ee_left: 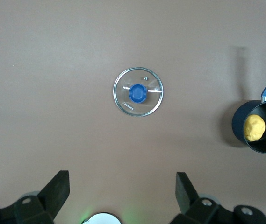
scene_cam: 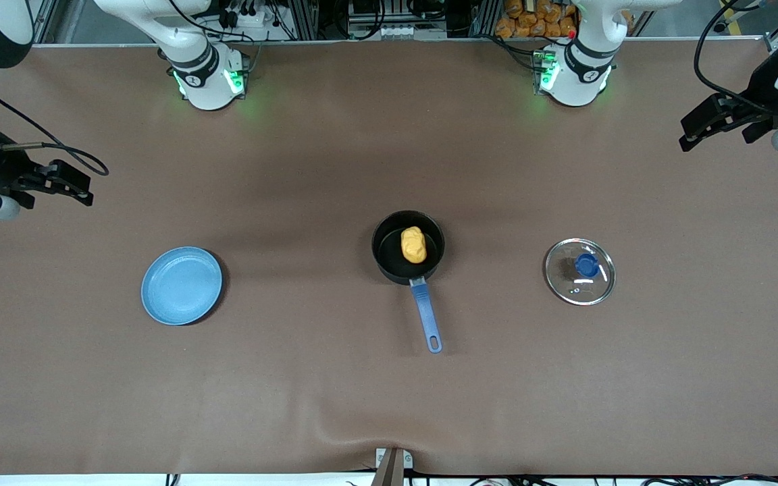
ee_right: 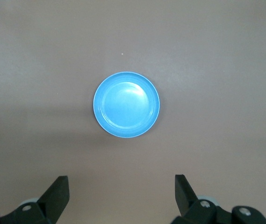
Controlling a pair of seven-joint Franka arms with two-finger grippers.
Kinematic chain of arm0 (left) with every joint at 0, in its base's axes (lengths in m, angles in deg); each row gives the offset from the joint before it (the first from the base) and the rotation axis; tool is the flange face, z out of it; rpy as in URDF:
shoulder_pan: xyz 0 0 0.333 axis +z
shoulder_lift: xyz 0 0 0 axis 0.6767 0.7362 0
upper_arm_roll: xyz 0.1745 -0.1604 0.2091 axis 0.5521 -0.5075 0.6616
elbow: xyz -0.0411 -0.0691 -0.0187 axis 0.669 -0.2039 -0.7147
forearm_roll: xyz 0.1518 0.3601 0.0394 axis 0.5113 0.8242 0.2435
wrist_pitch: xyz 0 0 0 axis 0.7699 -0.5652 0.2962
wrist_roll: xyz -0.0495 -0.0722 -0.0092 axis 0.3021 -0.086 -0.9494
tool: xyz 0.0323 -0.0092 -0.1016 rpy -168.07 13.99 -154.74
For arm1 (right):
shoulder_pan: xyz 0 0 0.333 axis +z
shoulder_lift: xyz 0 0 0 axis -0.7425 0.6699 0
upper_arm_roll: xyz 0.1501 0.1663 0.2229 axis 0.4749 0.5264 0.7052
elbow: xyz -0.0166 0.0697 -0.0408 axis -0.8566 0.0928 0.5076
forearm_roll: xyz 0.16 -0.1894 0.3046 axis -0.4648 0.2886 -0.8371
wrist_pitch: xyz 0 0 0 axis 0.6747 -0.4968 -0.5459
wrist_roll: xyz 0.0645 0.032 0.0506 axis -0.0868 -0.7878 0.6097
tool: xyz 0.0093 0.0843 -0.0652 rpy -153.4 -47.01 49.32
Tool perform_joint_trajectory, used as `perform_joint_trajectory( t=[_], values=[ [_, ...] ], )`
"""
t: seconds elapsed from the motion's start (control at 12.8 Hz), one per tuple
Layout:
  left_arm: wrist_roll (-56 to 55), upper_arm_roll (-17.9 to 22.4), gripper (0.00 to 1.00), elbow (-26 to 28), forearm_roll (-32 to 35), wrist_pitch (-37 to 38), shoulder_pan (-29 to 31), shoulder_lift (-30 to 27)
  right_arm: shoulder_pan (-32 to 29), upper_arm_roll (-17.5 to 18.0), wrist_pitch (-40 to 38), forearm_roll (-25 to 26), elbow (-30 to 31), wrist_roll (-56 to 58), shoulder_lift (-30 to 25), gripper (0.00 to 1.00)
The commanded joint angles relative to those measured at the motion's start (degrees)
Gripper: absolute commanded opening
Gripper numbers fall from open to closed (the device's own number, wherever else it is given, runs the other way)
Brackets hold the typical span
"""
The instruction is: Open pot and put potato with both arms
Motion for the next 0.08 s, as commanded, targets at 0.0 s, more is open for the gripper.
perform_joint_trajectory(
  t=[0.0],
  values=[
    [1.36,0.31,1.00,-1.32,1.18,1.07,0.29,0.96,-1.45,0.63,0.50,1.04,0.41,3.01,-0.67,1.00]
  ],
)
